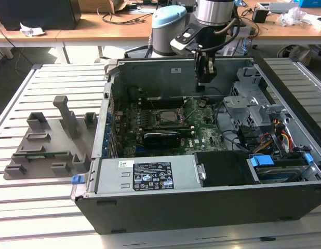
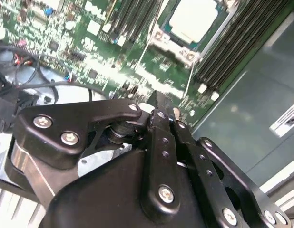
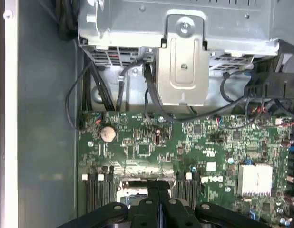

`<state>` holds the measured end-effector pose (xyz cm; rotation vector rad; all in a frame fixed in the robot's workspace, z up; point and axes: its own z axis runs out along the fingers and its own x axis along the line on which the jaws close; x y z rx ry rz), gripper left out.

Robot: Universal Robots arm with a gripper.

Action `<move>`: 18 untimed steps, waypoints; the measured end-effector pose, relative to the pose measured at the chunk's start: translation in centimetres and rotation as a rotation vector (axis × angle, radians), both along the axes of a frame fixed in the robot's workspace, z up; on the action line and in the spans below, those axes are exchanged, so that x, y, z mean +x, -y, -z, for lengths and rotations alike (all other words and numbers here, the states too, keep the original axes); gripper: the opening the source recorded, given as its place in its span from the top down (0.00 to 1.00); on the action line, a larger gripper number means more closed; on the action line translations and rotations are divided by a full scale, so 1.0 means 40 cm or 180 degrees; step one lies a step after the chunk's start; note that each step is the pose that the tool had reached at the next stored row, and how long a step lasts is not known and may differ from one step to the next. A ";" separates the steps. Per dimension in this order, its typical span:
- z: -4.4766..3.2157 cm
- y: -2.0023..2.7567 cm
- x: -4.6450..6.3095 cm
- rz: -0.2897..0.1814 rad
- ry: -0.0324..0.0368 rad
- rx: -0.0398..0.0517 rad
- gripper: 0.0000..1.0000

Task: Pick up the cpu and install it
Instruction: 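Close the cpu cover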

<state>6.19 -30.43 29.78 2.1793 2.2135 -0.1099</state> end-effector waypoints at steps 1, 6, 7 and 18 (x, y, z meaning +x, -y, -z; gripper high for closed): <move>0.005 0.000 0.008 -0.0001 -0.0008 -0.0001 0.89; 0.052 -0.007 0.038 -0.0006 -0.0024 -0.0001 0.89; 0.058 -0.008 0.039 -0.0009 -0.0025 -0.0001 0.89; 0.111 -0.011 0.033 -0.0085 -0.0028 -0.0002 0.89</move>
